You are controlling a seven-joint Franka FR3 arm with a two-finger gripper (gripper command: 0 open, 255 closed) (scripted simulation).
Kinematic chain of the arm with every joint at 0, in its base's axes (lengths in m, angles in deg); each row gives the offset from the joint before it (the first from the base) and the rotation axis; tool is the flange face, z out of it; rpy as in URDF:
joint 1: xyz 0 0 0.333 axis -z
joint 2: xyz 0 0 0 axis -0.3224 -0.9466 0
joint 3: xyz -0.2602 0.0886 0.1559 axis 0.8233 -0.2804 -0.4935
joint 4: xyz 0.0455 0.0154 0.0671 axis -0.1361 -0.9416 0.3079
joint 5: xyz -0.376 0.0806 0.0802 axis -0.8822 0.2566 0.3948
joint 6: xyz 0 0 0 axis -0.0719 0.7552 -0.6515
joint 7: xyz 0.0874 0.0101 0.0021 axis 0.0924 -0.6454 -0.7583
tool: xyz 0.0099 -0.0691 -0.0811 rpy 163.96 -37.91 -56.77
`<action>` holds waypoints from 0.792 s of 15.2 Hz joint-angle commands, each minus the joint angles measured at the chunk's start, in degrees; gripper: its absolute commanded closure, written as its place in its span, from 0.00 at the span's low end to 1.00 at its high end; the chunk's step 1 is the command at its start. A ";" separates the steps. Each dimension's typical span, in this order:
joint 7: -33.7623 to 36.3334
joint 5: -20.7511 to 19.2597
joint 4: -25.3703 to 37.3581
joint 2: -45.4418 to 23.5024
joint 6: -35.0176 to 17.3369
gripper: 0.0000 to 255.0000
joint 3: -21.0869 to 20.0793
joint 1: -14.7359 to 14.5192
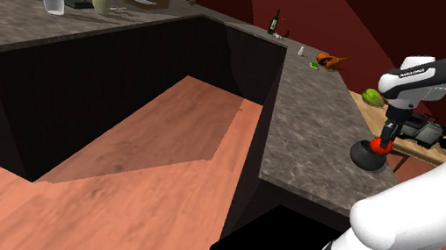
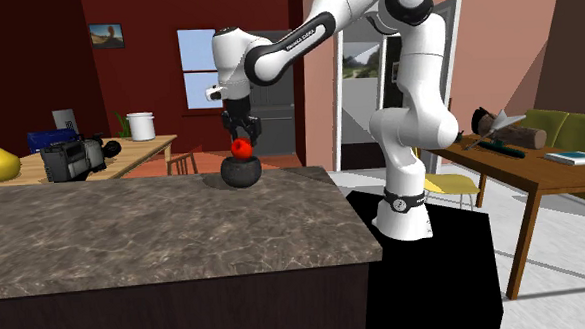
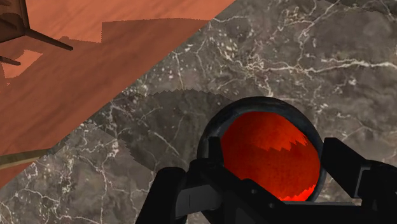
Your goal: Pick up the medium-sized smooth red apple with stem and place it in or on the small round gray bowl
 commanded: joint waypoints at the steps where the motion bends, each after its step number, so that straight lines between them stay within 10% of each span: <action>1: 0.01 0.00 0.00 0.00 -0.01 1.00 0.00 0.00; 2: 0.01 0.00 0.00 0.00 -0.01 1.00 0.00 0.00; 3: 0.01 0.00 0.00 0.00 -0.01 0.00 0.00 0.00; 12: 0.20 0.35 5.00 2.23 7.50 0.00 -2.07 -1.12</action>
